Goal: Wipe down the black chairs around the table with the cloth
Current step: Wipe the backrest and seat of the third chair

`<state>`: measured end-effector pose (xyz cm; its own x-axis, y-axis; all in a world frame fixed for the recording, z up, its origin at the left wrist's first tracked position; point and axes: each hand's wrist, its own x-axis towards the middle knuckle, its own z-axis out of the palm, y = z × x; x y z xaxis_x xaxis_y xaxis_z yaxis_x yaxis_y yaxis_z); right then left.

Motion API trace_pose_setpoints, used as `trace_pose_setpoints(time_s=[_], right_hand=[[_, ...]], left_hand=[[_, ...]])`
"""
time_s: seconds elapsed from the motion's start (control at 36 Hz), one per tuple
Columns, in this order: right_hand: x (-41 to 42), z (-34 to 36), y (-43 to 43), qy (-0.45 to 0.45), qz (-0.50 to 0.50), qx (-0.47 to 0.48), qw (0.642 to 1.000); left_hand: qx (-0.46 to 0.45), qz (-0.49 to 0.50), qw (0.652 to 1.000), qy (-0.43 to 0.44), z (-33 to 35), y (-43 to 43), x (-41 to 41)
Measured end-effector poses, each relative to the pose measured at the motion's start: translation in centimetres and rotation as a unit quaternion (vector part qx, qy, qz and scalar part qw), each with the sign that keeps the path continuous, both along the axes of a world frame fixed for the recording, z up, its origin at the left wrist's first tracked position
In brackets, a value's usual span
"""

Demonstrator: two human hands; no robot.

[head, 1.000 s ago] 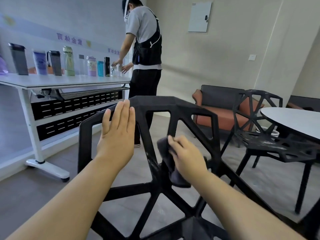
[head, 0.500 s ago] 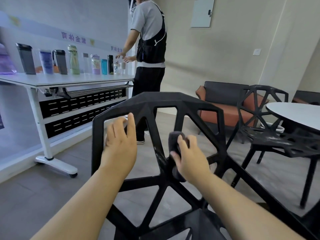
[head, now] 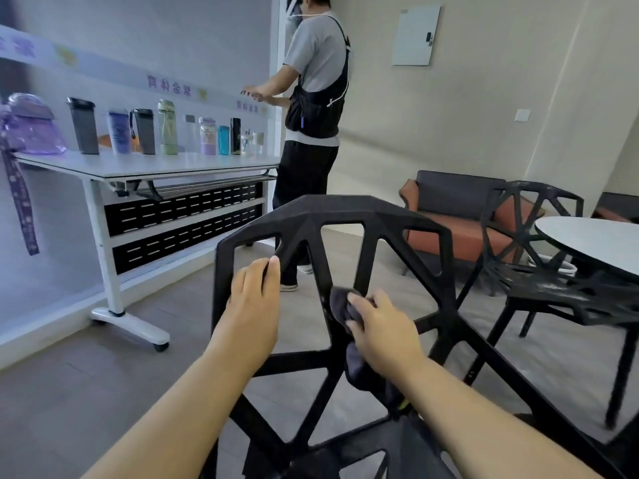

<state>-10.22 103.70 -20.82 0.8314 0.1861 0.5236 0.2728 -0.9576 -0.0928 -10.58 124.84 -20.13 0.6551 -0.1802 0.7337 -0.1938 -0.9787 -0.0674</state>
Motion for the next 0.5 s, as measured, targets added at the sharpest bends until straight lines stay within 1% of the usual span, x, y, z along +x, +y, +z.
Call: trace_pose_setpoints(time_s=[0.03,0.08,0.11,0.17,0.19,0.25,0.28,0.33,0.39,0.5], right_hand=[[0.2,1.5,0.5,-0.027,0.006,0.028,0.999],[1.2,4.5,1.7,-0.076,0.029,0.069,0.994],[1.7,5.9,2.2,-0.100,0.039,0.078,0.991],[2.9,8.4,3.3,-0.137,0.056,0.080,0.986],[3.4,9.5,3.9,-0.150,0.065,0.074,0.984],[4.4,10.8,4.8,-0.151,0.072,0.055,0.984],[4.7,11.2,5.2,-0.138,0.068,0.047,0.987],[5.3,10.9,5.6,-0.121,0.055,0.031,0.991],[5.4,9.3,5.5,-0.137,0.038,0.000,0.990],[4.4,3.7,4.1,-0.119,0.028,-0.057,0.991]], left_hand=[[0.005,-0.019,1.000,-0.011,-0.2,0.3,-0.4],[-0.043,-0.053,0.997,-0.042,-0.2,0.7,-1.5],[-0.055,-0.050,0.996,-0.058,-0.2,0.9,-1.9],[-0.068,-0.015,0.994,-0.084,-0.1,1.6,-2.5],[-0.097,-0.005,0.992,-0.082,-0.1,2.0,-2.6],[-0.155,-0.013,0.985,-0.069,-0.2,2.4,-2.4],[-0.160,-0.025,0.984,-0.075,-0.3,2.3,-2.2],[-0.162,-0.043,0.983,-0.079,-0.9,2.1,-2.1],[-0.201,-0.045,0.977,-0.055,-1.7,1.9,-2.1],[-0.324,-0.023,0.944,0.052,-2.1,1.6,-2.5]])
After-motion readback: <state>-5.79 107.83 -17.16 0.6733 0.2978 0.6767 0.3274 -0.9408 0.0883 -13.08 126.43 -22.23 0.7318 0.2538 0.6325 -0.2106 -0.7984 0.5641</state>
